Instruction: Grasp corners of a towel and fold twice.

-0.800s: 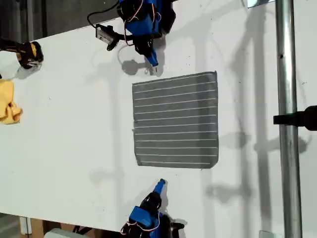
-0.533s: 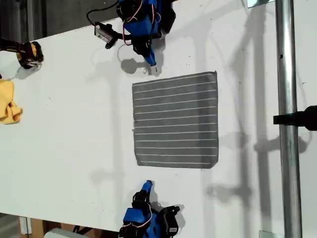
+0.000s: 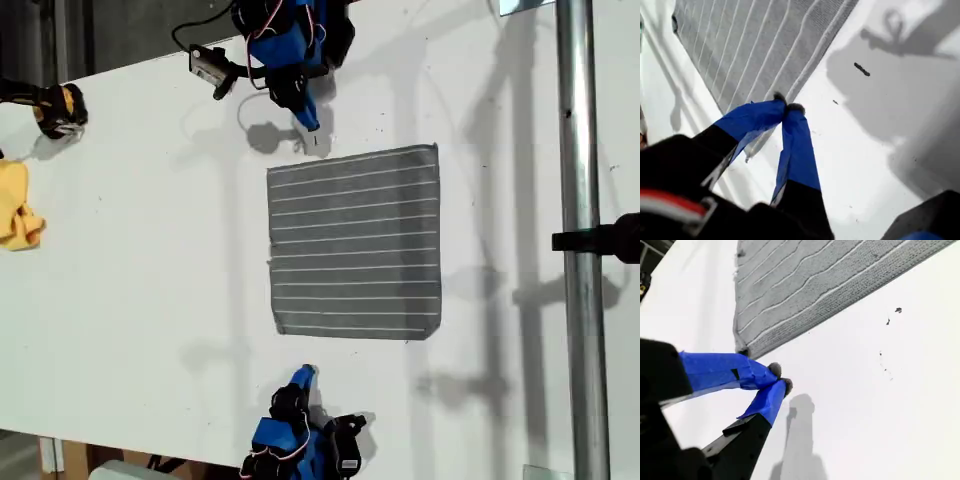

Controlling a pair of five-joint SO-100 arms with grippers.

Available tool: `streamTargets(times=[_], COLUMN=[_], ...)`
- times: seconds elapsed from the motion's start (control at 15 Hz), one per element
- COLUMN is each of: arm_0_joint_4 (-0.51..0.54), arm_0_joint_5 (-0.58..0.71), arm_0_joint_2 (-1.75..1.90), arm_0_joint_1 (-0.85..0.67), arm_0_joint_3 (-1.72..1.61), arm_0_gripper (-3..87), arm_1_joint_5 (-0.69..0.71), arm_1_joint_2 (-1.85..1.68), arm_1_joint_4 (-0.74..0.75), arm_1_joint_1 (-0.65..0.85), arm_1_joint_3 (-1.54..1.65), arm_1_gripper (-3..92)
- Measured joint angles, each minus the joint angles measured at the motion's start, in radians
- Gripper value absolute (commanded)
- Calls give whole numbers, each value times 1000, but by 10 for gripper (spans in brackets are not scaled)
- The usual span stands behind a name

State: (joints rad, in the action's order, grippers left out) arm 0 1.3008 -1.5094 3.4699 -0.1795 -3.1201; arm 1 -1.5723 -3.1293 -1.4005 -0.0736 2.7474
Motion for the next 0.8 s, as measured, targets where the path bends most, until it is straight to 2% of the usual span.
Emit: streamTargets(times=[0.2, 0.33, 0.47, 0.73, 0.8], arm_0_joint_4=[0, 0, 0, 0, 0], arm_0_joint_5=[31, 31, 40, 49, 54], arm_0_joint_2=[0, 0, 0, 0, 0], arm_0_joint_1=[-3, -3, -3, 5, 5], arm_0_joint_3=[0, 0, 0, 0, 0], arm_0_gripper=[-7, -8, -9, -9, -9], arm_1_joint_5=[-20, -52, -63, -40, -21], arm_1_joint_2=[538, 894, 1081, 1344, 1353], arm_1_joint_4=[143, 172, 268, 311, 336], arm_1_joint_1=[-201, -360, -518, -696, -698], arm_1_joint_3=[-330, -577, -687, -877, -877], arm_1_gripper=[-2, -2, -2, 0, 94])
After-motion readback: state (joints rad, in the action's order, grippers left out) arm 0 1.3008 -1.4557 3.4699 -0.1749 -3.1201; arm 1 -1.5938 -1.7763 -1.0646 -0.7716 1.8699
